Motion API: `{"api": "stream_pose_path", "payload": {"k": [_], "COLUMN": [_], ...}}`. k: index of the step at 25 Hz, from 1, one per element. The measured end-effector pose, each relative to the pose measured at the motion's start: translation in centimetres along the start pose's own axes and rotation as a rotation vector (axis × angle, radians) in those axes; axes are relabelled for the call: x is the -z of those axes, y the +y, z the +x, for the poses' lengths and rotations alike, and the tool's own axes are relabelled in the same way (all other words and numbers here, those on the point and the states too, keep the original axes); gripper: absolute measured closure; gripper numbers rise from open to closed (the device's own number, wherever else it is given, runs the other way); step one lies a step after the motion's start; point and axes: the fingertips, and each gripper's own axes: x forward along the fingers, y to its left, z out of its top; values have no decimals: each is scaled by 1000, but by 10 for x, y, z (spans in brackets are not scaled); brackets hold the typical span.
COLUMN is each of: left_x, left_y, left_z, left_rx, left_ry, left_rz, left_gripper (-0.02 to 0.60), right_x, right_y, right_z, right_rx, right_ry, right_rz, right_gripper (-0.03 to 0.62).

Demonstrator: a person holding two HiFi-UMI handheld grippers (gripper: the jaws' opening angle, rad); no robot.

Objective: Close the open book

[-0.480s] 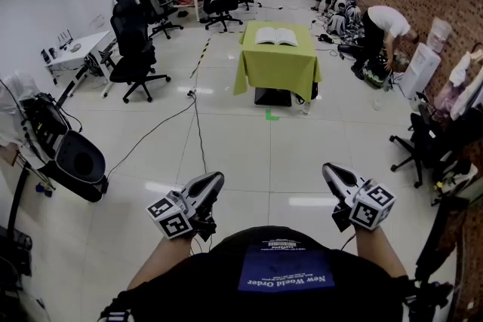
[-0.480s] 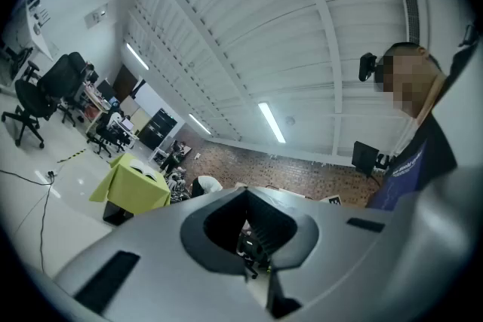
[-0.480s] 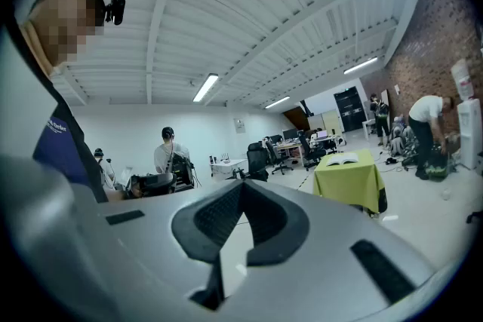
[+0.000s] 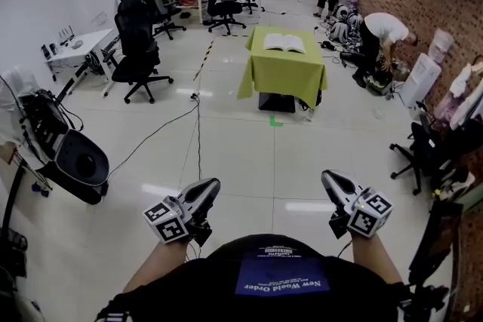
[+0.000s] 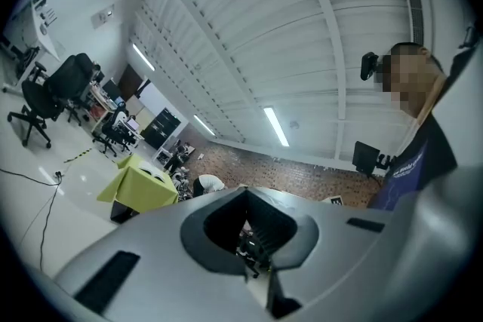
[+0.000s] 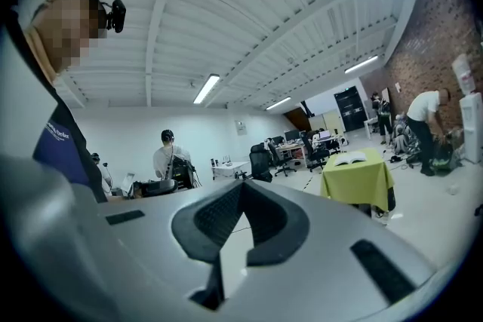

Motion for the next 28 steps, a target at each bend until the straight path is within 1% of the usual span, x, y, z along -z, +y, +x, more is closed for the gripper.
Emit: {"api": "stream_pose_path", "payload": {"k": [7,12,15,18,22,25,28], "left_x": [3,12,17,12,7,11,17], "left_y": [30,41,43,44,34,31,31], "left_z": [-2,25,59,101,165,209,245], "left_rx": [-7,-8,-13,-21,-18,-21,-15], "left_ry": [17,25,33,14,-5,-20,-13], "left_rz": [-27,-33,-15,-6,18,28,34], "left_gripper": [575,575,575,575,574,575,574], "right_x": [7,9,3,-8,-37,-50,-56], "right_y": [-3,-36,-71,-111,-164,-204,-238], "right_z": [20,21,16,16,15,10,8], "right_rx": [10,16,8,-15,-56,-73,-82], "right_ry": [1,-4,-23,-29,-24,-27,-25], "right_rz": [20,39,46,35,18,0,-12], "right_gripper": [608,608,608,608,608,608,608]}}
